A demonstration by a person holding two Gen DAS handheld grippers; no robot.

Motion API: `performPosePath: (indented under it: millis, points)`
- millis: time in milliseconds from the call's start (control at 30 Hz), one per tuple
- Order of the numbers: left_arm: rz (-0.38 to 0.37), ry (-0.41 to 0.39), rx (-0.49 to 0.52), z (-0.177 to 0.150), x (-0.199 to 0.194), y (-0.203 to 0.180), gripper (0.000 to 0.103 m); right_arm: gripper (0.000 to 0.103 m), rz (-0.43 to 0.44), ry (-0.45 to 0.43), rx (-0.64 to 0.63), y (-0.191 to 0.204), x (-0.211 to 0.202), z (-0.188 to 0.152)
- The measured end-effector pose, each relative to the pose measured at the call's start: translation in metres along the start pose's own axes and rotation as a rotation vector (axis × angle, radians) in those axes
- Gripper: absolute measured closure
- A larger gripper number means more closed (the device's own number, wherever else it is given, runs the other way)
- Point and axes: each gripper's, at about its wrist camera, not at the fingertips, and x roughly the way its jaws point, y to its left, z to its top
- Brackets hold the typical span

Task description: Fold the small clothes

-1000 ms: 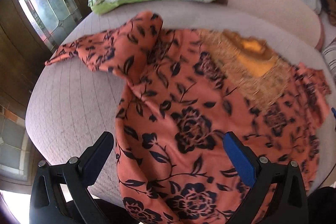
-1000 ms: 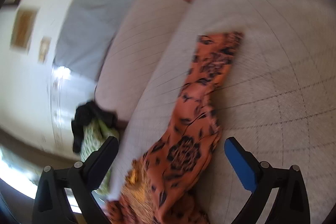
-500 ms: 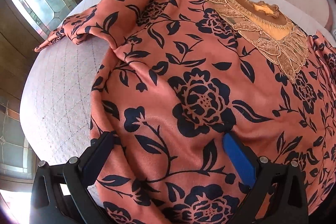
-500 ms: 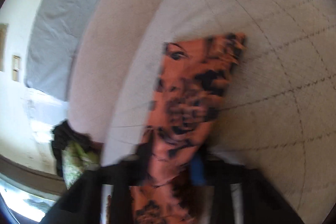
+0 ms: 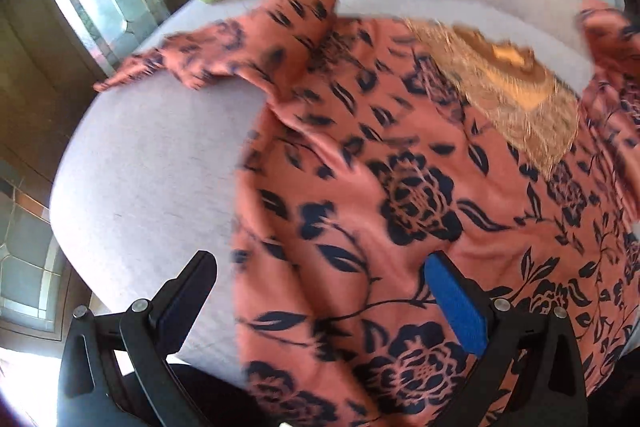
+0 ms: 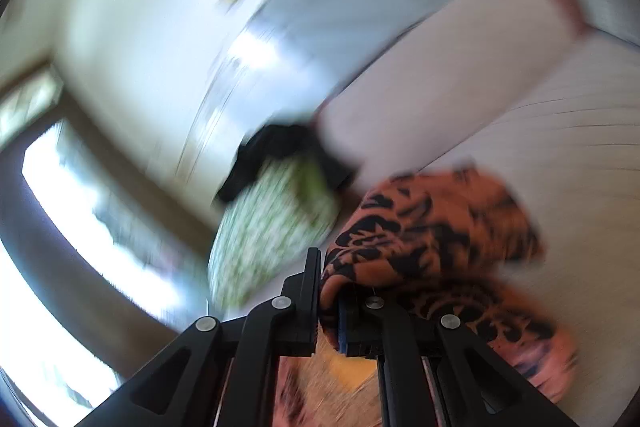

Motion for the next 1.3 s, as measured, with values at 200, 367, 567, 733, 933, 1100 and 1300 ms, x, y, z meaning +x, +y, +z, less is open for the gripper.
performPosePath:
  millis: [200, 367, 567, 733, 933, 1100, 1300]
  points:
    - [0.06, -0.099, 0.003, 0.011, -0.028, 0.029, 0.0, 0.092, -0.103, 0.555, -0.194, 0.051, 0.109, -0.152]
    - [0.04, -0.139, -0.001, 0.02, -0.042, 0.04, 0.0, 0.031, -0.059, 0.512, -0.317, 0.071, 0.09, -0.186]
    - [-0.064, -0.131, -0.034, 0.045, -0.038, 0.025, 0.0, 0.009, -0.065, 0.437, -0.154, 0.038, 0.018, -0.153]
    - [-0.106, -0.124, -0.054, 0.077, -0.016, 0.004, 0.0, 0.017, -0.14, 0.25, 0.059, -0.001, -0.028, -0.094]
    - [-0.161, -0.071, -0.083, 0.1, 0.022, -0.018, 0.026, 0.061, -0.22, 0.314, 0.346, -0.066, -0.014, -0.088]
    - [-0.147, 0.023, 0.004, 0.104, 0.066, -0.051, 0.067, 0.062, -0.267, 0.365, 0.348, -0.08, 0.004, -0.099]
    - [-0.126, -0.017, 0.03, 0.099, 0.074, -0.052, 0.097, 0.065, -0.332, 0.394, 0.306, -0.074, 0.008, -0.099]
